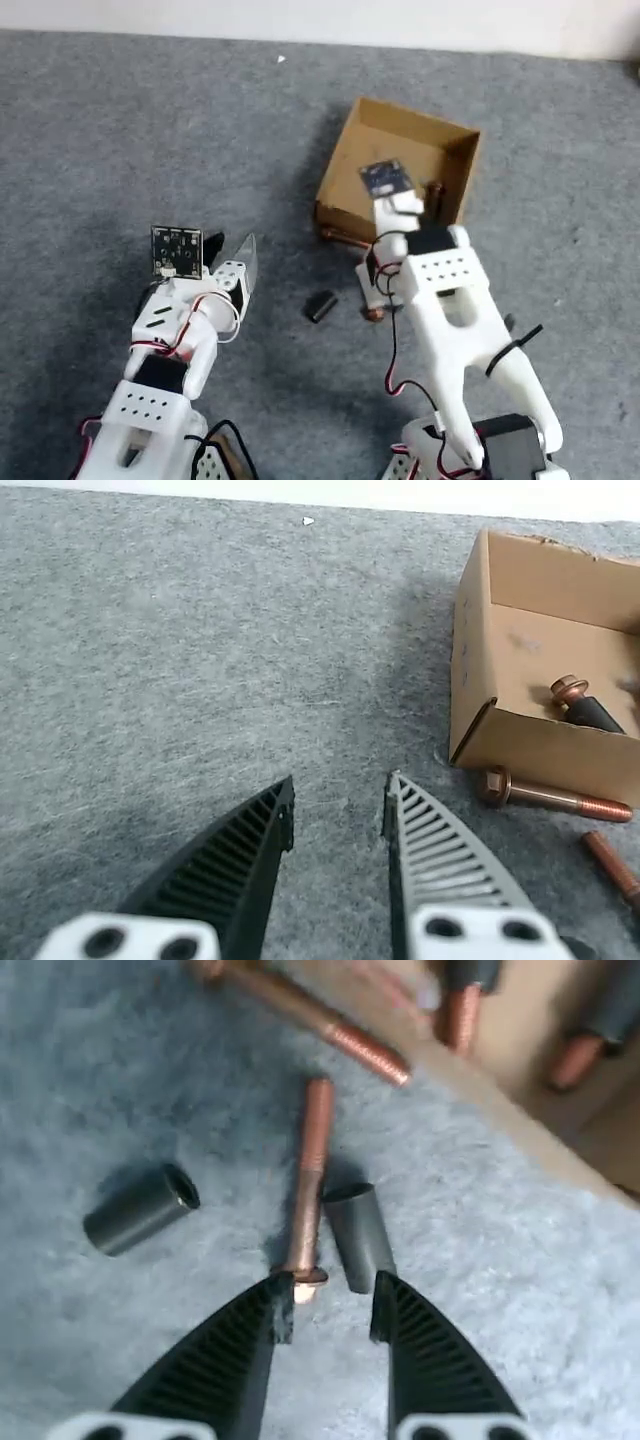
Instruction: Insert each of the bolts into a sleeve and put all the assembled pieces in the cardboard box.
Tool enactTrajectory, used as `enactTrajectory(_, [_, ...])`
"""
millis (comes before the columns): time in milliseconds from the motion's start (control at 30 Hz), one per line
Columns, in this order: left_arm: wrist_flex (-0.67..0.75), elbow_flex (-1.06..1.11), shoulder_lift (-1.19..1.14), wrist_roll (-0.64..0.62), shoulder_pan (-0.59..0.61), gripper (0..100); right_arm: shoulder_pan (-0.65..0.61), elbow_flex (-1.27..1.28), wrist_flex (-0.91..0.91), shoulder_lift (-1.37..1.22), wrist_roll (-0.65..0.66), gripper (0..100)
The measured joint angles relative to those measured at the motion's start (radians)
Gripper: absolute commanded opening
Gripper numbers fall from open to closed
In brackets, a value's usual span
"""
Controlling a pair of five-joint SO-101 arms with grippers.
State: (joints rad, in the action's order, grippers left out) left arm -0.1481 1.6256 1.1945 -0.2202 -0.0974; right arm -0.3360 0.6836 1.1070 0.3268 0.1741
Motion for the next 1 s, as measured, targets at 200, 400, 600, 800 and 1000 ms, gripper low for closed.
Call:
enactTrajectory(200, [0.0, 0.0, 0.0, 0.0, 0.0, 17, 0.0, 0.107, -0.13, 0.0, 0.101, 11.6])
enactTrajectory(400, [0.0, 0.0, 0.0, 0.0, 0.0, 17, 0.02, 0.12, -0.193, 0.0, 0.161, 11.6])
enactTrajectory(600, [0.0, 0.0, 0.0, 0.0, 0.0, 17, 0.048, 0.12, -0.203, -0.086, 0.173, 11.6])
enactTrajectory(800, [0.0, 0.0, 0.0, 0.0, 0.0, 17, 0.074, 0.06, -0.203, -0.261, 0.173, 10.5])
enactTrajectory(1000, [0.0, 0.0, 0.0, 0.0, 0.0, 17, 0.084, 0.021, -0.203, -0.311, 0.173, 1.4])
